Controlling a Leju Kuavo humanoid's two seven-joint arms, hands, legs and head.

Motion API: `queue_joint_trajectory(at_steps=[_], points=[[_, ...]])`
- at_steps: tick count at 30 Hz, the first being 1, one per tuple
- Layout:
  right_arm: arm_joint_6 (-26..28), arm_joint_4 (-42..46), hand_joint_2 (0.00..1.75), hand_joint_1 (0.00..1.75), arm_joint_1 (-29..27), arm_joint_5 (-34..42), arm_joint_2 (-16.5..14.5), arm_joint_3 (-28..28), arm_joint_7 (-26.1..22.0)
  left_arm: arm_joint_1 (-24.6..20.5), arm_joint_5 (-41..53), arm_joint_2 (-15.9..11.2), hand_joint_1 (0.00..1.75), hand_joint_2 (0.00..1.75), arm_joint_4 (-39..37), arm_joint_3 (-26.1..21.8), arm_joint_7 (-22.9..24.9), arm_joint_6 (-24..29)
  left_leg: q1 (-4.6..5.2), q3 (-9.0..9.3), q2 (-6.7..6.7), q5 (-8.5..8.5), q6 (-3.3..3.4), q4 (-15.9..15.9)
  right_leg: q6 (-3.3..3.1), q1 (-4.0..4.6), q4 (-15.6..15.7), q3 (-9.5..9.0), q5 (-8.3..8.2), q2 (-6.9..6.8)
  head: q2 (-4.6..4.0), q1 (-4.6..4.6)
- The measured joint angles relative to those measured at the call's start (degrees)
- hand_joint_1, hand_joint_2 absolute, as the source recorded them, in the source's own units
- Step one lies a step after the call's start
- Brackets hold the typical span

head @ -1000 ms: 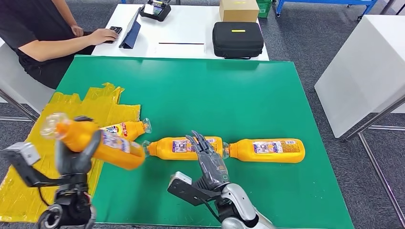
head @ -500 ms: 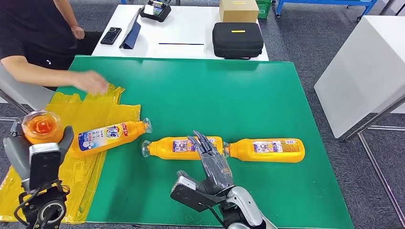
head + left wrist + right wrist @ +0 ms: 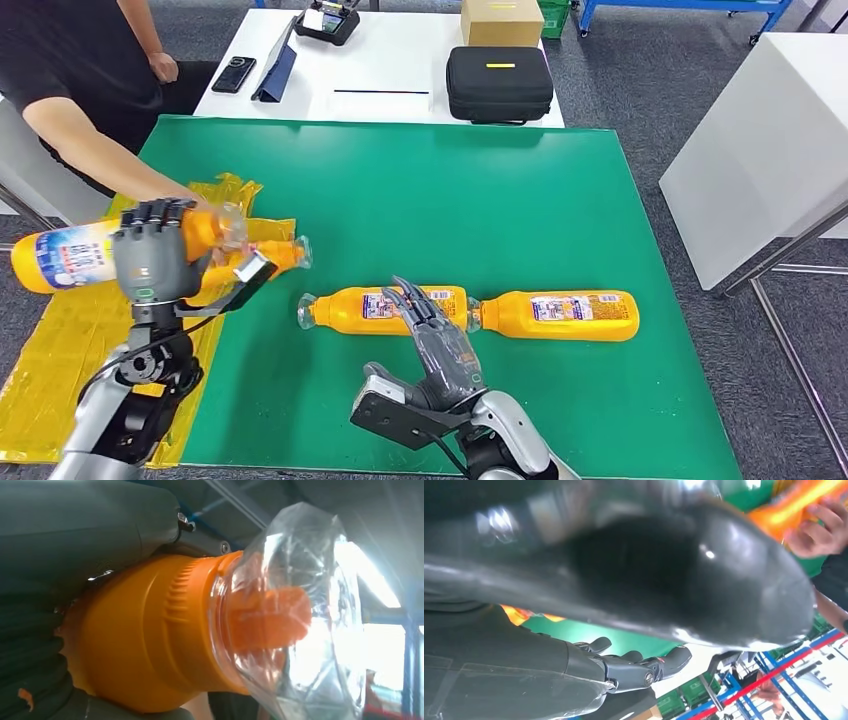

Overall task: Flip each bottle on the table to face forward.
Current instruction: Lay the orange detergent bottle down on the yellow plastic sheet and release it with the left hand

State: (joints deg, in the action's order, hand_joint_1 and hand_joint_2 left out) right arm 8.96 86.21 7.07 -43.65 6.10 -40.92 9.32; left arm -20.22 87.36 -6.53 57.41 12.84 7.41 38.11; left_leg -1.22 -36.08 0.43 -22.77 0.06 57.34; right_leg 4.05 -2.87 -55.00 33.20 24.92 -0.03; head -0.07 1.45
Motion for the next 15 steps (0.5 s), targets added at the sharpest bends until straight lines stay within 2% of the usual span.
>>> queue_joint_trajectory(at_steps=[4, 5, 8, 9, 15], points=[[-1.35, 0.99, 0.00, 0.00, -0.95, -0.42, 0.00, -0.04, -0.37, -1.65, 0.96, 0.02, 1.75, 1.75, -7.71, 3.07, 1.02, -2.47, 0.00, -0.05, 0.02, -0.01, 0.00, 0.00, 0.00, 0.00, 0.00, 0.05, 0.01, 0.02, 0.00, 0.01], [-1.57, 1.16, 0.00, 0.00, -1.12, -0.50, 0.01, -0.04, -0.40, -1.76, 0.97, 0.03, 1.31, 1.75, -9.26, 3.72, 1.17, -2.99, 0.00, -0.06, 0.02, -0.02, 0.00, 0.00, 0.00, 0.00, 0.00, 0.08, 0.01, 0.02, 0.00, 0.02], [-1.96, 1.47, 0.00, 0.00, -1.39, -0.58, 0.08, -0.04, -0.45, -1.89, 0.98, 0.11, 0.00, 0.44, -12.88, 5.30, 1.59, -3.91, 0.00, -0.11, 0.02, -0.02, -0.01, 0.00, 0.00, 0.00, 0.00, 0.14, 0.02, 0.02, 0.00, 0.01], [-2.04, 1.50, 0.00, 0.00, -1.41, -0.57, 0.17, -0.04, -0.46, -1.90, 1.03, 0.14, 0.00, 0.00, -13.68, 5.69, 1.64, -4.13, -0.01, -0.12, 0.02, -0.02, -0.01, 0.00, 0.00, 0.00, 0.00, 0.15, 0.02, 0.02, 0.00, 0.01], [-2.11, 1.60, 0.00, 0.00, -1.67, 0.03, 1.15, -0.01, -0.60, -1.98, 0.75, 0.27, 0.00, 0.00, -16.22, 7.07, 1.02, -6.47, 0.00, -0.13, 0.01, -0.02, 0.00, 0.00, 0.00, 0.00, 0.00, 0.14, 0.02, 0.01, 0.00, 0.01]])
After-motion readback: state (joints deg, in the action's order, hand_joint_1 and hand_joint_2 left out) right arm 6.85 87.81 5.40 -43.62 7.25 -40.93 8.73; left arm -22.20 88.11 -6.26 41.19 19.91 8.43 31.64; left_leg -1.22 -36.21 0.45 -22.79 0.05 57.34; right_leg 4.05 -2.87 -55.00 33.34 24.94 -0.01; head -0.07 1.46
